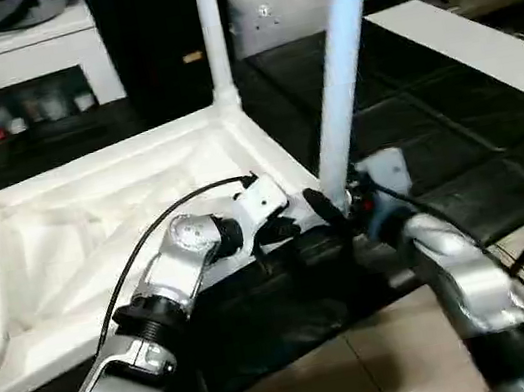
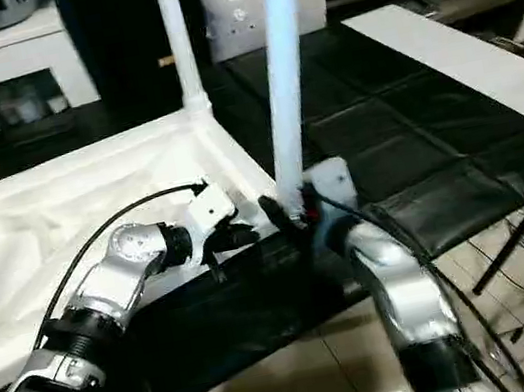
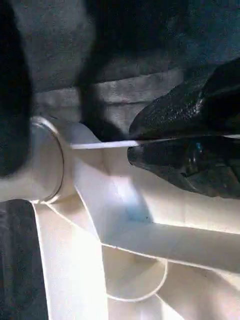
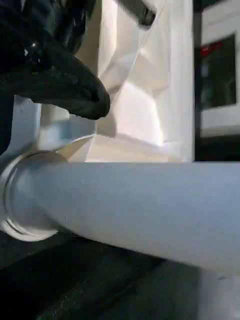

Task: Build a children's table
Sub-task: Rotate leg to tighten

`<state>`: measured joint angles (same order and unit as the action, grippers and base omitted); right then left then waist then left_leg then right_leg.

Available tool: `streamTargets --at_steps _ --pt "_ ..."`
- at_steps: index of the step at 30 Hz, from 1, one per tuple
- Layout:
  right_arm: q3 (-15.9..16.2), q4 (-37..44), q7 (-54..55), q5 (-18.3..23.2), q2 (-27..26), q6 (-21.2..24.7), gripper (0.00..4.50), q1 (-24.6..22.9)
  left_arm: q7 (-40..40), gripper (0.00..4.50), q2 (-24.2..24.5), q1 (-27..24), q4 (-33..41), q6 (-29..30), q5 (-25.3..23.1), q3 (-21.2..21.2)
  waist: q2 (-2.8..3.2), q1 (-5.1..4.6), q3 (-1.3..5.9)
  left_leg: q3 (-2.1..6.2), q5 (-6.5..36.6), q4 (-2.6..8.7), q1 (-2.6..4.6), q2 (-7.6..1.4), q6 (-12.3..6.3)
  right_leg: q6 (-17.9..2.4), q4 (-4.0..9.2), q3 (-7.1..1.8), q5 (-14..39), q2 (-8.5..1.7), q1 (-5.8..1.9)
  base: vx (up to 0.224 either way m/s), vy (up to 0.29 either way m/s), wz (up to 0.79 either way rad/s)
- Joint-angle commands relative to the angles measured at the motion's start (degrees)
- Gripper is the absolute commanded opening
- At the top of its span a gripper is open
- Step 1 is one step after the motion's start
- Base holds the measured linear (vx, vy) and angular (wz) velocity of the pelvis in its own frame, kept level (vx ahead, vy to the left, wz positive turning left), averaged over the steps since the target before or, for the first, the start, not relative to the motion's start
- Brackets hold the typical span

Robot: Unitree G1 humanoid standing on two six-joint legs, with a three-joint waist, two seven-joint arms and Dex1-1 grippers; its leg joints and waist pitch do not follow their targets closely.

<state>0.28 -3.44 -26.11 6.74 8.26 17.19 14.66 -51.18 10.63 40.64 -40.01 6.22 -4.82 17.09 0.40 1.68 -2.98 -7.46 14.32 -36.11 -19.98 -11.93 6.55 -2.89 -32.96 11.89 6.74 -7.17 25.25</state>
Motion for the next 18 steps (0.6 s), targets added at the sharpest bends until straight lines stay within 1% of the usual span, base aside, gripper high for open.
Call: streamTargets --at_steps 1,2,3,4,5,6,8,9,10,11,12,13,14,15,16,17,18 --pt "0.78 3.78 -0.9 1.36 0.36 4.59 4.46 -1.14 -0.67 0.54 -0.59 0.41 1.31 -3.55 4.12 -3.59 -1.49 0.25 4.37 -1.27 3.05 4.04 -1.15 0.07 -5.16 3.6 5.32 -3.01 27.19 -1.58 -5.57 0.0 0.0 0.0" --pt "0.36 5.82 -0.22 1.72 0.38 6.5 4.46 -2.34 -2.71 0.54 -0.45 -0.51 2.7 -3.62 5.85 -4.35 -1.35 0.15 4.36 -1.26 3.52 3.99 -1.3 0.13 -5.03 3.76 5.43 -2.87 27.68 -1.65 -5.52 0.0 0.0 0.0" --pt "0.0 7.38 0.6 1.84 0.51 7.97 4.5 -3.25 -4.32 0.65 -0.29 -1.39 4.14 -3.25 7.27 -4.91 -1.18 0.31 4.53 -1.16 3.96 4.05 -1.05 -0.08 -4.14 3.56 5.82 -2.79 28.28 -1.99 -5.34 0.0 0.0 0.0" --pt "0.0 7.38 0.6 1.84 0.51 7.97 4.5 -3.25 -4.32 0.65 -0.29 -1.39 4.14 -3.25 7.27 -4.91 -1.19 0.33 4.41 -1.14 4.4 4.08 -0.97 -0.19 -4.01 3.41 5.95 -2.75 28.39 -1.98 -5.12 0.0 0.0 0.0" --pt "0.14 9.11 1.1 1.15 1.07 7.44 4.5 -4.6 -2.9 0.77 -0.07 -2.76 6.05 -5.3 7.47 -5.43 -1.06 0.21 4.4 -0.91 5.13 4.21 -1.09 -0.37 -3.59 3.52 5.81 -2.61 28.3 -1.96 -5.27 0.0 0.0 0.0" --pt "0.11 10.31 1.44 1.03 1.12 7.37 4.5 -5.39 -0.98 0.89 -0.14 -3.59 7.31 -4.46 7.49 -6.04 -1.18 0.15 4.44 -0.87 4.99 4.21 -1.17 -0.39 -3.43 3.85 5.79 -2.62 27.81 -1.92 -5.37 0.0 0.0 0.0" --pt "0.29 12.12 2.55 0.09 1.1 6.99 4.5 -6.51 1.09 1.01 -0.07 -4.82 9.26 -2.78 7.52 -6.75 -1.1 0.21 4.42 -0.97 4.91 4.21 -1.13 -0.29 -3.29 4.23 5.86 -2.63 27.45 -1.84 -5.28 0.0 0.0 0.0" --pt "1.03 13.11 3.33 -1.49 1.46 6.66 4.5 -6.98 2.24 1.01 0.04 -5.56 10.48 -1.94 7.36 -7.11 -1.1 0.14 4.47 -0.89 4.59 4.27 -1.31 -0.42 -2.96 4.1 5.6 -2.69 26.73 -1.9 -5.43 0.0 0.0 0.0" --pt "1.84 13.88 3.96 -3.01 1.88 6.51 4.5 -7.3 3.22 1.01 0.14 -6.12 11.43 -1.39 7.13 -7.4 -0.9 0.12 4.57 -0.88 4.43 4.26 -1.31 -0.35 -2.98 4.17 5.6 -2.69 26.24 -1.74 -5.44 0.0 0.0 0.0" --pt "4.06 14.96 6.51 -7.73 2.71 5.84 4.5 -7.63 6.13 1.01 0.09 -7.6 14.0 0.85 7.17 -9.0 -0.41 0.21 4.57 -0.75 4.16 4.33 -1.29 -0.41 -2.79 3.86 5.45 -2.67 25.66 -1.82 -5.55 0.0 0.0 0.0" --pt "4.65 15.26 7.44 -9.12 2.92 5.71 4.5 -7.68 7.08 1.01 0.02 -8.06 14.82 1.55 7.3 -9.58 -0.72 0.03 4.6 -0.75 3.07 4.38 -1.51 -0.62 -2.11 3.44 5.04 -2.82 23.93 -1.72 -5.68 0.0 0.0 0.0" --pt "5.4 16.0 9.23 -10.74 2.63 5.77 4.5 -7.93 10.85 1.01 -0.58 -10.4 19.0 4.97 8.53 -12.54 -0.05 -0.06 4.56 -0.73 2.9 4.38 -1.39 -0.51 -2.16 3.01 5.15 -2.91 23.24 -1.68 -5.57 0.0 0.0 0.0" --pt "5.39 16.06 9.31 -10.7 2.53 5.8 4.5 -7.95 11.38 1.01 -0.69 -10.74 19.63 5.49 8.72 -12.97 0.65 -0.08 4.54 -0.77 3.17 4.4 -1.32 -0.36 -2.34 2.72 5.2 -2.82 23.04 -1.57 -5.63 0.0 0.0 0.0" --pt "5.08 17.55 7.65 -7.62 1.71 6.61 4.5 -8.52 15.72 1.01 -1.24 -15.24 27.35 8.64 9.11 -16.06 0.31 -0.22 4.6 -0.82 4.03 4.42 -1.34 -0.52 -2.56 2.18 5.12 -2.73 22.76 -1.73 -5.85 0.0 0.0 0.0" --pt "4.85 18.81 7.02 -5.51 0.71 7.56 4.5 -9.14 17.38 1.01 -1.37 -18.43 32.39 10.0 8.25 -17.01 -0.64 -0.41 4.58 -0.89 3.95 4.47 -1.67 -0.71 -3.29 1.76 5.16 -2.79 22.36 -1.7 -5.99 0.0 0.0 0.0" --pt "4.74 19.78 6.67 -4.07 0.02 8.41 4.5 -9.62 18.21 1.01 -1.35 -20.67 35.78 10.57 7.36 -17.3 -0.1 -0.36 4.7 -0.82 3.54 4.58 -1.47 -0.8 -3.93 1.14 4.93 -2.93 21.9 -1.77 -5.91 0.0 0.0 0.0" --pt "4.78 20.34 6.49 -3.21 -0.18 9.3 4.5 -9.86 18.71 1.01 -1.23 -21.92 37.66 10.58 6.71 -17.25 -0.23 -0.5 4.53 -0.83 3.32 4.56 -1.54 -0.82 -4.44 1.16 5.06 -2.98 21.94 -1.58 -5.7 0.0 0.0 0.0"
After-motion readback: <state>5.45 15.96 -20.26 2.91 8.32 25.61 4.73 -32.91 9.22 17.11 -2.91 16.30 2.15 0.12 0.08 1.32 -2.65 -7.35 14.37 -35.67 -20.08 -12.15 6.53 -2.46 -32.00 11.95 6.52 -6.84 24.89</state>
